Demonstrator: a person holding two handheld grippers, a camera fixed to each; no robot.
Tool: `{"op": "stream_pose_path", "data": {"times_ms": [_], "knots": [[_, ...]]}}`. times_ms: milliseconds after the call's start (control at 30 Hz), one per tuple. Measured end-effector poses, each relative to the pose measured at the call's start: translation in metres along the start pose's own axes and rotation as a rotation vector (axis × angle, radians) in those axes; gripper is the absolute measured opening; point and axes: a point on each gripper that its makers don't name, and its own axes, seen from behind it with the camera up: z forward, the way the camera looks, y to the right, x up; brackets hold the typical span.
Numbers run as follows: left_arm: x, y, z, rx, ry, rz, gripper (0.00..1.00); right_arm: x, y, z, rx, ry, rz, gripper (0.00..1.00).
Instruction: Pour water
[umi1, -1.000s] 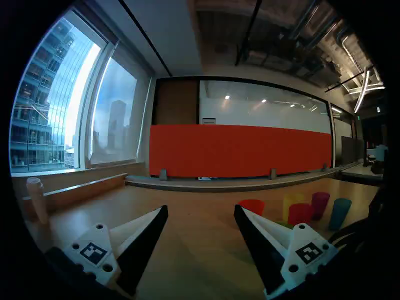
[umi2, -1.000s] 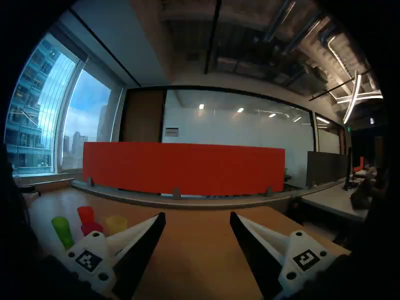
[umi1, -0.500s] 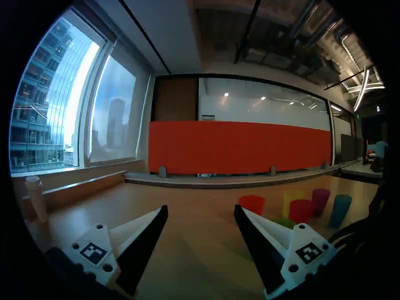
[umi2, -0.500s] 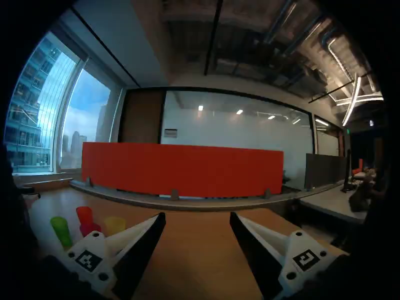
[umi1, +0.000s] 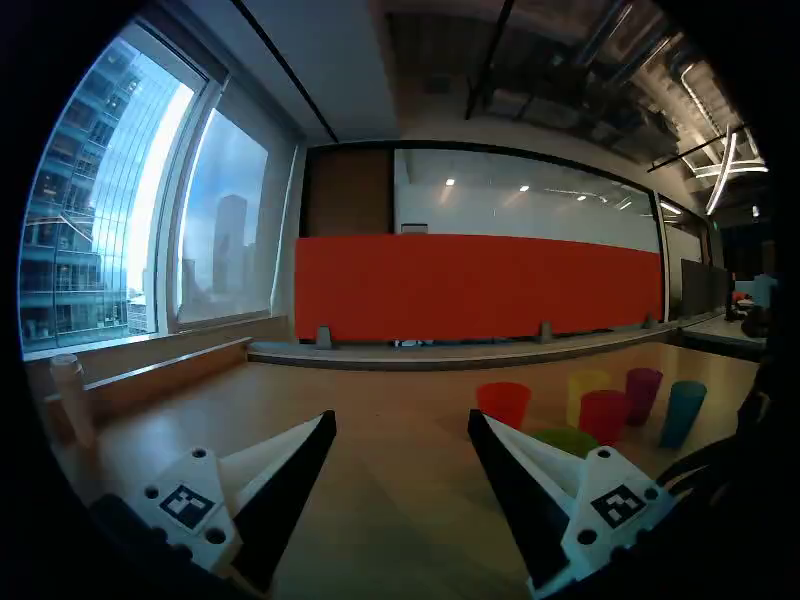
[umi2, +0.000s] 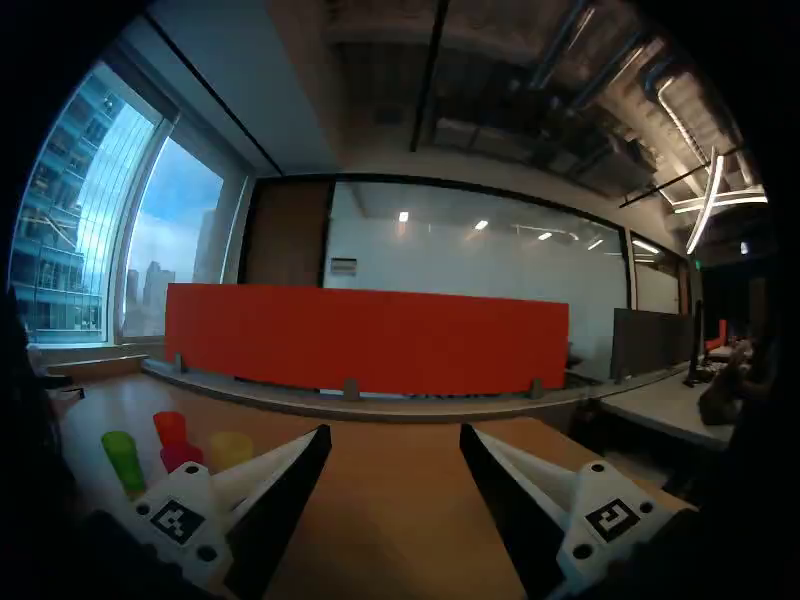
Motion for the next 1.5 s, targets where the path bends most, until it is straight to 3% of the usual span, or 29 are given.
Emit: {"op": "stream_pose_path", "data": {"times_ms": [1000,1500], "knots": [[-0.001,0.000,-0.001,-0.003,-0.004,0.004,0.98,-0.013,-0.009,0.017,0.050,0.021,-0.018,1.00],[-0.001,0.000,0.000,-0.003,-0.004,0.004,0.98,-0.050,-0.015,0.024,0.033,-0.013,0.025,1.00]]}}
